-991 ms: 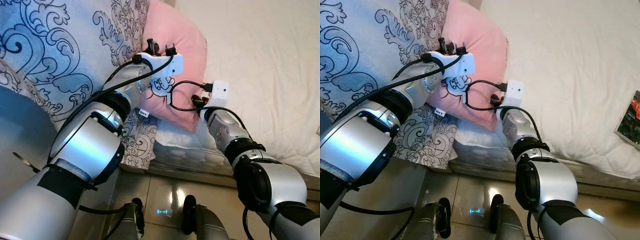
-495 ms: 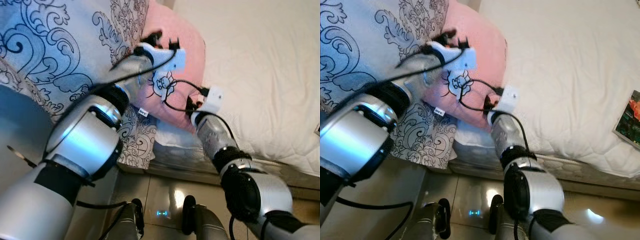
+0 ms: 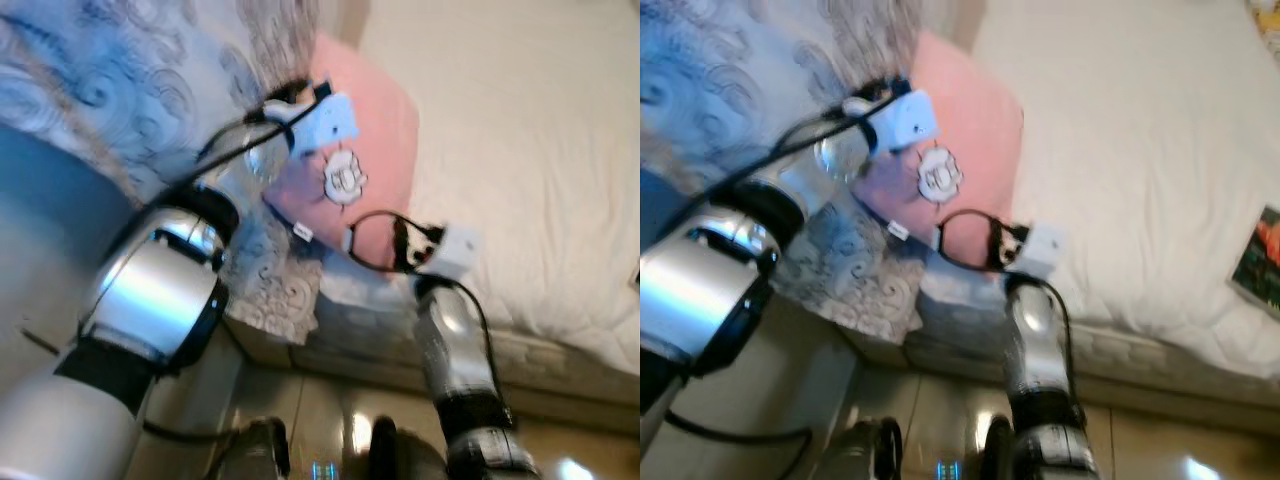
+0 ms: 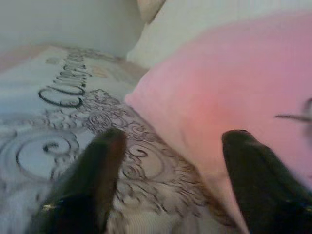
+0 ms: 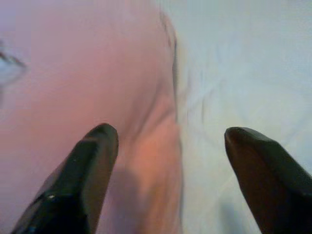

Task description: Clean up the room

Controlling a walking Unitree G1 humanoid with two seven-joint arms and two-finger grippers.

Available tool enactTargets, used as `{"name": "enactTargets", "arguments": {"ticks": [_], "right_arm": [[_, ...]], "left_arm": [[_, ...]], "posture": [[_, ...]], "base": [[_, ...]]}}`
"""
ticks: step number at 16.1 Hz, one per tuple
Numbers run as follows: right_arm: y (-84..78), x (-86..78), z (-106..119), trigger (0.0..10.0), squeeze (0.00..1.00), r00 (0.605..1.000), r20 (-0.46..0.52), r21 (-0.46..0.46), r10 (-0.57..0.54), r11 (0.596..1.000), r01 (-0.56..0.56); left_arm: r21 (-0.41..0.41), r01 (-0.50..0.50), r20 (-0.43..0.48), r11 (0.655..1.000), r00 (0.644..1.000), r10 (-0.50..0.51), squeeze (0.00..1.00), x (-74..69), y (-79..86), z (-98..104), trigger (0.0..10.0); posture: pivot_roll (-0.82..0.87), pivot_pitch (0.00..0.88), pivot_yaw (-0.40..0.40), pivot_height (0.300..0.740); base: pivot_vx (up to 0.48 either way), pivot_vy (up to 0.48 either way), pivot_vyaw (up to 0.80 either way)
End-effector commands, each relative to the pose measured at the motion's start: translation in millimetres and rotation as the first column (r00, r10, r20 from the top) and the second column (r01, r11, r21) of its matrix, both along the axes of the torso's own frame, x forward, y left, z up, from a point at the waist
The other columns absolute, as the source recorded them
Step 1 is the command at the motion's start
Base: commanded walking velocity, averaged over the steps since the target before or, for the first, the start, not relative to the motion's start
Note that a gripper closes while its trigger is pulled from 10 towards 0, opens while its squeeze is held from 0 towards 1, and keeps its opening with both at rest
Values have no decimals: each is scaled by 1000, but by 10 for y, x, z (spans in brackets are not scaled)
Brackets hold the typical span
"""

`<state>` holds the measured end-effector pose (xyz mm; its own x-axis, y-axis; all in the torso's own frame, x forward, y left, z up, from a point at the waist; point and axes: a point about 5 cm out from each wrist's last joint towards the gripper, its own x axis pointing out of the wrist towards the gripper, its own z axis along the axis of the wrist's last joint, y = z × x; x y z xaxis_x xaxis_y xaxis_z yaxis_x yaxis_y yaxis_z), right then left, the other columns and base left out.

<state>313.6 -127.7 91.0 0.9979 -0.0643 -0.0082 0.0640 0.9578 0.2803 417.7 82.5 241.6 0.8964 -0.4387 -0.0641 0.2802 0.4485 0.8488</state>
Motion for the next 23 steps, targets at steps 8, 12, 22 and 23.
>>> {"name": "enactTargets", "arguments": {"ticks": [8, 12, 22, 23], "right_arm": [[-730, -955, -326, 10000, 1000, 993, -26, -314, -116, 944, 102], [-642, -1045, -351, 10000, 1000, 998, -65, -314, -1, 949, -19], [-512, -559, -332, 10000, 0, 994, -83, -257, 72, 962, -91], [-490, -568, -341, 10000, 0, 993, -89, -258, 74, 961, -95]], "left_arm": [[-735, -155, -301, 660, 947, -112, 1000, -569, 153, -1094, 10000], [-824, -338, -402, 455, 915, -48, 451, -975, 433, -1532, 10000], [-810, -219, -342, 544, 930, -135, 0, -1053, 254, -1496, 10000], [-799, -234, -353, 554, 928, -116, 0, -1040, 275, -1528, 10000]], "posture": [[52, 0, 30, 740], [35, 0, 27, 740], [26, 0, 10, 740], [16, 0, 4, 740]], "base": [[0, 0, 0], [0, 0, 0], [0, -368, 0], [0, -454, 0]]}}
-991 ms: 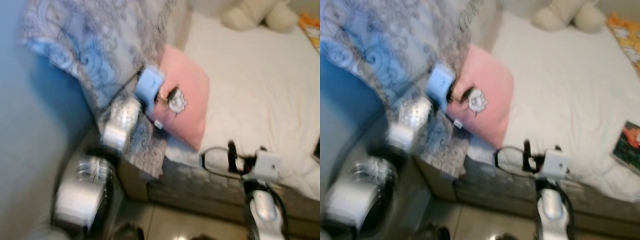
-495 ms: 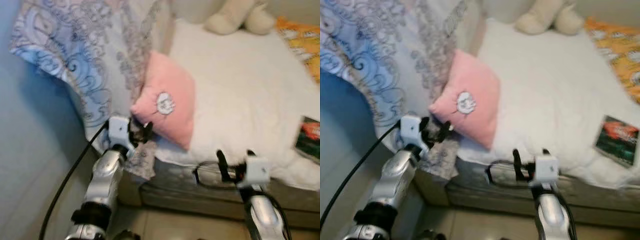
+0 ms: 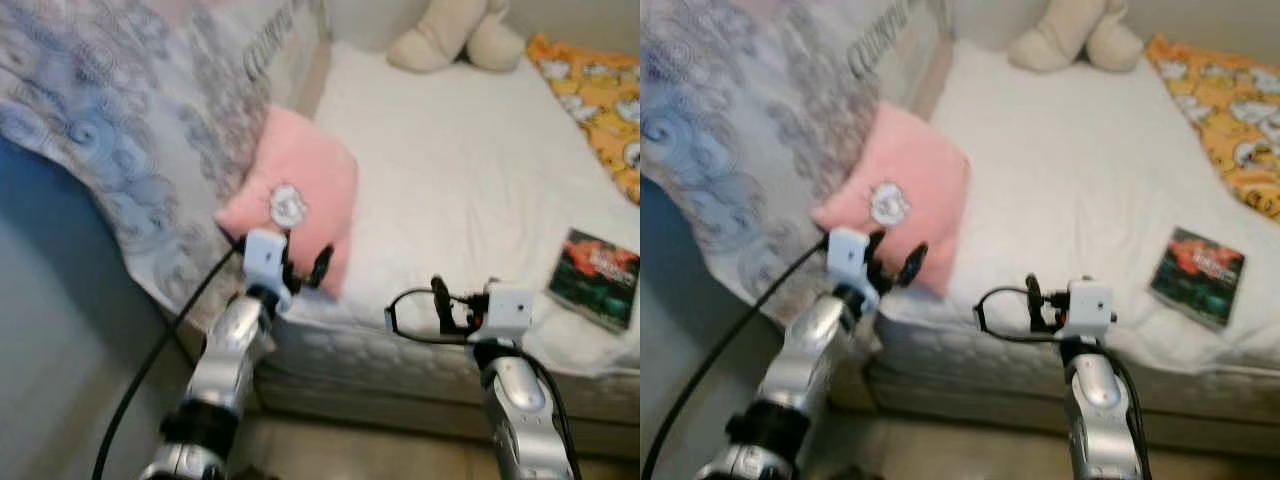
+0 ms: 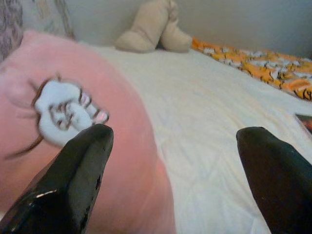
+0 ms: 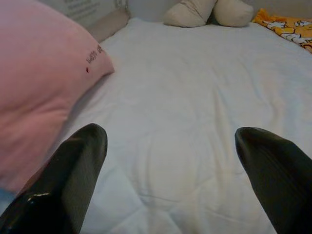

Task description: Clean up the room

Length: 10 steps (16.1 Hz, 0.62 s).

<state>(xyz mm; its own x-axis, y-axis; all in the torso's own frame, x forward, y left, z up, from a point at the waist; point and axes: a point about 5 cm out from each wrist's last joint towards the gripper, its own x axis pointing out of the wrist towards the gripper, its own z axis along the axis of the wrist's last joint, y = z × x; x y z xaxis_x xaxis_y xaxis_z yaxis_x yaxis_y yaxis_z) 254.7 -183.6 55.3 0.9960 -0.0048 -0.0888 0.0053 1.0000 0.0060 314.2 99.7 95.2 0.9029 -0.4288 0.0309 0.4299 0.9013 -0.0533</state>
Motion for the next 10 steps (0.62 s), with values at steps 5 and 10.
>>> {"name": "enactTargets", "arguments": {"ticks": [5, 10], "right_arm": [[52, -65, -49, 10000, 0, 999, -28, -17, 38, 999, -39], [123, 57, -9, 10000, 0, 998, -7, -24, 67, 997, -67]], "left_arm": [[13, -39, -44, 999, 998, 39, 0, -88, 88, -144, 10000], [26, -55, -25, 998, 998, 55, 0, 11, 127, -71, 10000]], "posture": [[3, 0, 2, 740], [4, 0, 15, 740]], "base": [[0, -461, 0], [0, -455, 0]]}}
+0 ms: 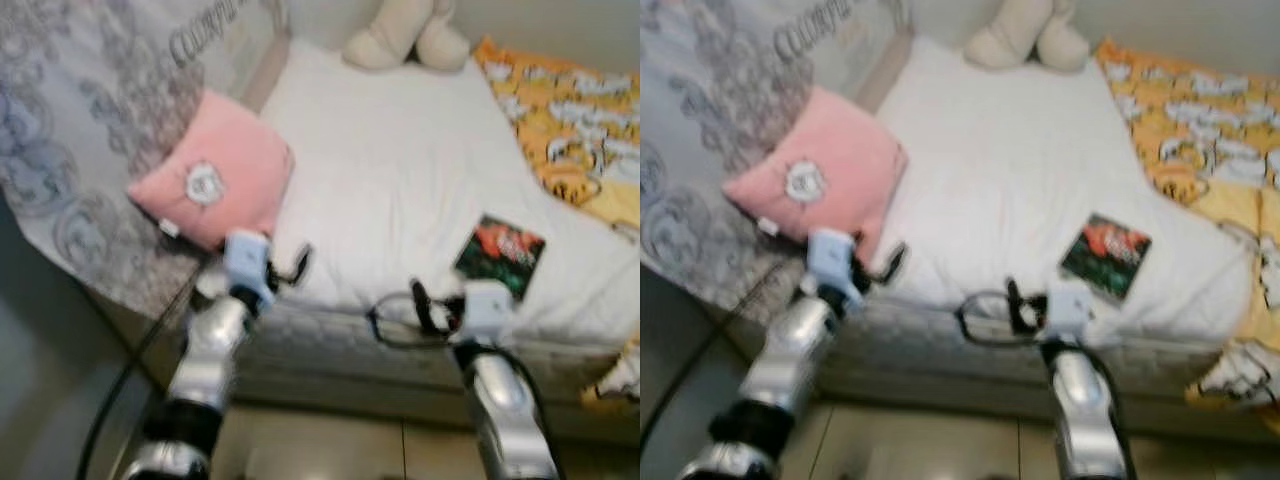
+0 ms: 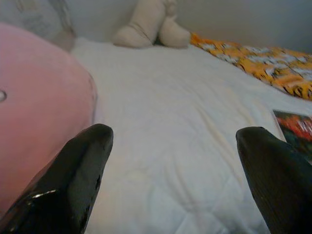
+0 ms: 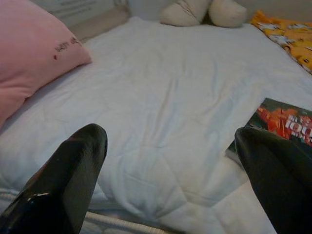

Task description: Clean up the room

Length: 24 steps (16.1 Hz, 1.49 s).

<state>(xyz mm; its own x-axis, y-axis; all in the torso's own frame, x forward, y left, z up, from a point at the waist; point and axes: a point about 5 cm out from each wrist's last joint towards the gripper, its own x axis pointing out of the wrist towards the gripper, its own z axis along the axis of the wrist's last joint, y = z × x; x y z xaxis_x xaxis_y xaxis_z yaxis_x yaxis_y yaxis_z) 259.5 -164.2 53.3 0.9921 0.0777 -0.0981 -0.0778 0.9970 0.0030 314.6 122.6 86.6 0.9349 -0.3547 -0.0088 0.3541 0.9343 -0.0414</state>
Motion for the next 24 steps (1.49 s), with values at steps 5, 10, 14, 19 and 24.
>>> {"name": "enactTargets", "arguments": {"ticks": [5, 10, 14, 19, 24], "right_arm": [[-104, 46, 2, 10000, 0, 998, 0, -3, -60, 998, 60], [26, -23, -81, 10000, 0, 1000, -22, 8, -11, 1000, 11], [43, -46, -78, 10000, 0, 1000, -17, 7, 10, 1000, -10], [49, 3, -61, 10000, 0, 1000, -10, -5, 24, 1000, -24], [21, -16, -70, 10000, 0, 999, -19, -19, 29, 999, -30]], "left_arm": [[101, 10, -45, 995, 999, -5, 0, 84, -93, -61, 10000], [27, -19, -52, 999, 998, 20, 0, 115, -74, -36, 10000], [9, -53, -43, 999, 998, 54, 0, 131, -57, -21, 10000], [11, -67, -30, 998, 997, 68, 0, 199, -35, 20, 10000], [14, -68, -37, 998, 997, 68, 0, 219, -33, 13, 10000]], "posture": [[10, 0, 31, 740], [9, 0, 23, 740], [16, 0, 16, 740], [13, 0, 17, 740], [4, 0, 17, 740]], "base": [[0, -272, -461], [288, 0, -453], [480, 0, 0], [480, 0, 0], [480, 0, 0]]}}
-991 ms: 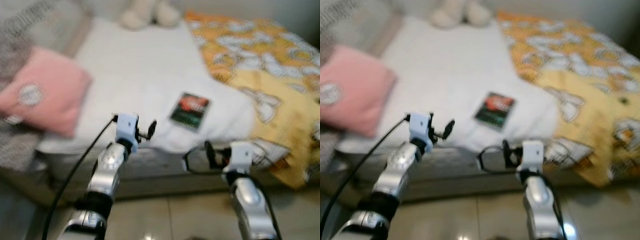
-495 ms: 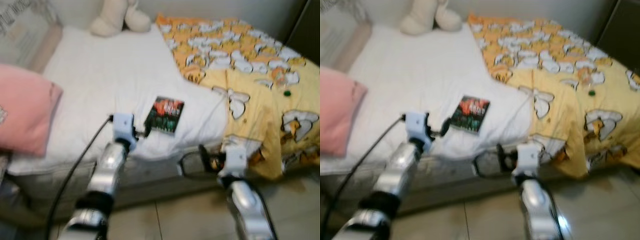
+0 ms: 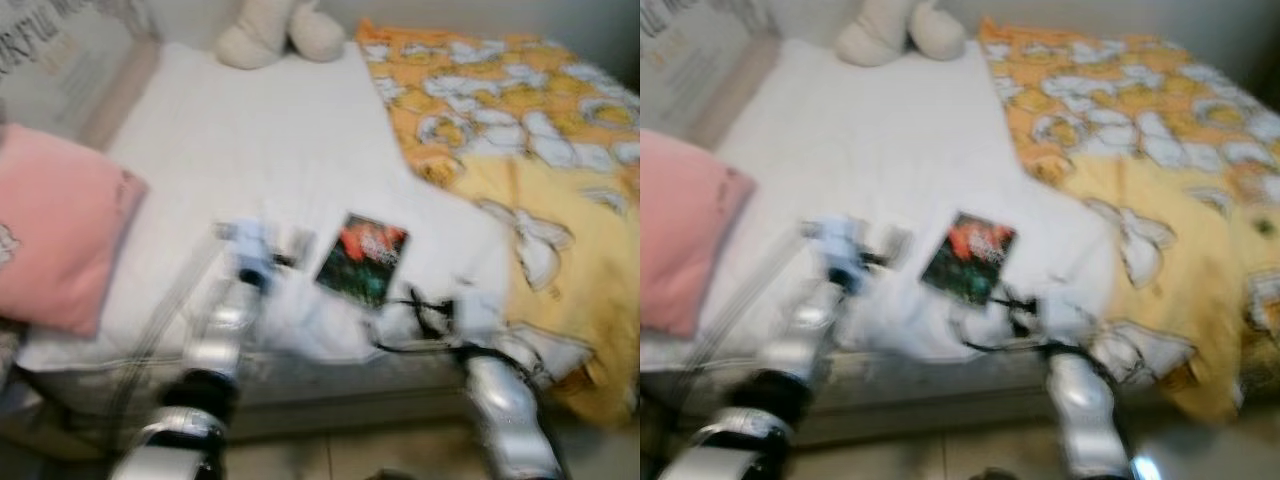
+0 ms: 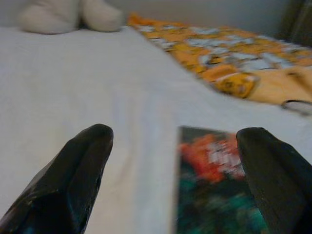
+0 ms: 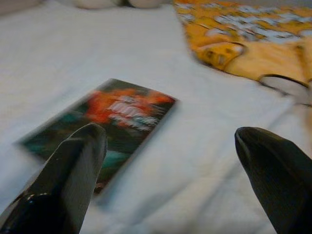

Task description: Clean up the room

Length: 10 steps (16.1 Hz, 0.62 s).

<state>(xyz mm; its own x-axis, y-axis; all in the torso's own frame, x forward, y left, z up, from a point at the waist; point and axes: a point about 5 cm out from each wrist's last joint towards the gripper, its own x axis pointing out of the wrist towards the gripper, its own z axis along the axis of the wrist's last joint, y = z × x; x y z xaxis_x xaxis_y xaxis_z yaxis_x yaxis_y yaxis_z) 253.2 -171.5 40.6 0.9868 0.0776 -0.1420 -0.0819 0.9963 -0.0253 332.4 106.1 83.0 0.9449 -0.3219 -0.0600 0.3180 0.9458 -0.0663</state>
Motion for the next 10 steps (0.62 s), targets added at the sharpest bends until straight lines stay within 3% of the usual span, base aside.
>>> {"name": "enactTargets", "arguments": {"ticks": [1, 2, 4, 7, 8, 10], "right_arm": [[98, 10, 27, 10000, 0, 999, 3, 11, 35, 999, -35], [99, -6, 20, 10000, 0, 999, 2, 13, 38, 999, -38], [53, -90, -32, 10000, 0, 1000, -20, 19, 18, 1000, -18], [-5, -160, -76, 10000, 0, 999, -44, 6, 14, 1000, -13], [-16, -164, -57, 10000, 0, 999, -41, 5, 10, 1000, -10], [-15, -216, -27, 10000, 0, 999, -36, -12, 23, 1000, -23]], "left_arm": [[25, -12, 15, 1000, 1000, 11, 0, 34, 110, 33, 10000], [33, 3, 11, 999, 1000, -3, 0, 36, 93, 26, 10000], [72, 43, -9, 996, 999, -42, 0, 82, 30, 12, 10000], [55, -6, -208, 998, 978, 18, 0, 273, 36, -31, 10000], [85, -19, -299, 996, 953, 44, 0, 257, 57, -122, 10000], [131, -24, -359, 991, 931, 70, 0, 224, 59, -209, 10000]], "posture": [[2, 0, 12, 740], [2, 0, 11, 740], [-2, 0, -2, 740], [-37, 0, -24, 736], [-45, 0, -28, 736], [-72, 0, -28, 736]], "base": [[480, 0, -706], [480, 0, -694], [0, 0, -694], [0, 0, -598], [0, 0, 0], [0, 0, 0]]}}
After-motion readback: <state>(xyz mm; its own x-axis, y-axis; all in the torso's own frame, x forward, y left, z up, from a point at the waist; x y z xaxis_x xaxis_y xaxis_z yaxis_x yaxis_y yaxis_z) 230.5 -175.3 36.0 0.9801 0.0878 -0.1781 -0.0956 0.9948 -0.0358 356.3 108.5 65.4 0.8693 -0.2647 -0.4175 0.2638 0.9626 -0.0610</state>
